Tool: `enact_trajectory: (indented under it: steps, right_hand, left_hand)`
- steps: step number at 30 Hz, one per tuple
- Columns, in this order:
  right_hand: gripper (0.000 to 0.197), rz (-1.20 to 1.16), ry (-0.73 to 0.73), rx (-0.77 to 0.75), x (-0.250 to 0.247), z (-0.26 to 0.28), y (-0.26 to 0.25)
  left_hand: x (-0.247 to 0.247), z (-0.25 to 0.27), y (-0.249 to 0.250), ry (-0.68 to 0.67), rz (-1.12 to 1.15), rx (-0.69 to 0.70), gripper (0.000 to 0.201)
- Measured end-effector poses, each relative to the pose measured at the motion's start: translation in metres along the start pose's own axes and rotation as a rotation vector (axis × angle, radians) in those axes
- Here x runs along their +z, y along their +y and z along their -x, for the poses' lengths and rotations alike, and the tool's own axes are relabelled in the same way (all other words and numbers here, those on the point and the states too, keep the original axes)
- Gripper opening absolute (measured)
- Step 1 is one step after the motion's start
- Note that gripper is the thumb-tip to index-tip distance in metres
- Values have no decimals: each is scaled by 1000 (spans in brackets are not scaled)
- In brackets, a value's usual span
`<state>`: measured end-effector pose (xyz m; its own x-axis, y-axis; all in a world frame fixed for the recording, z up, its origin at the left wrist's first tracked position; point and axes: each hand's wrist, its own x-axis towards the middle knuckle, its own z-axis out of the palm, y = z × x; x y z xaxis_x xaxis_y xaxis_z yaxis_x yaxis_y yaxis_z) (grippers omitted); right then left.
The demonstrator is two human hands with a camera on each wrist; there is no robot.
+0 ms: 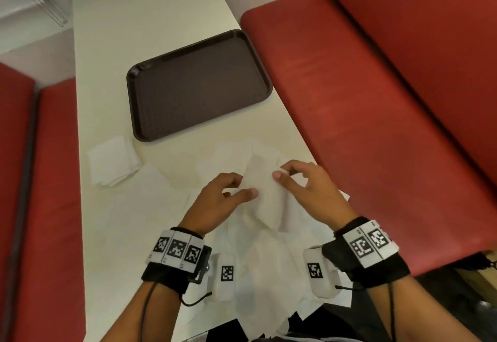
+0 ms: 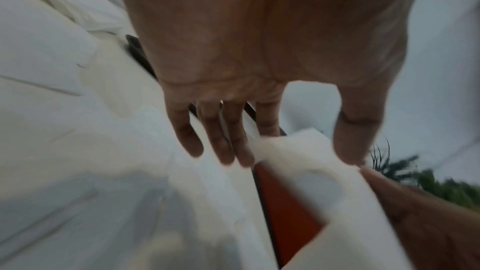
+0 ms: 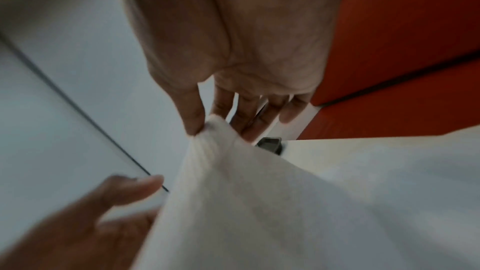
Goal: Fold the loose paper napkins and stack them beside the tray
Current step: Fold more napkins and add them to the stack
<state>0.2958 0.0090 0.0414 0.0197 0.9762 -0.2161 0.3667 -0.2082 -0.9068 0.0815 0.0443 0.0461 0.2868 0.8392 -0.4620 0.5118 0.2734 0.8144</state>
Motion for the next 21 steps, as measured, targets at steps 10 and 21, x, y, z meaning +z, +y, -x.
enact_trajectory:
  steps: [10, 21]
  right_hand:
    - [25, -412, 439, 10, 23, -8, -44]
    - [32, -464, 164, 16, 68, 4, -96]
  left_hand:
    - [-14, 35, 27, -109, 433, 59, 29]
    - [-95, 53, 2, 151, 488, 174, 31]
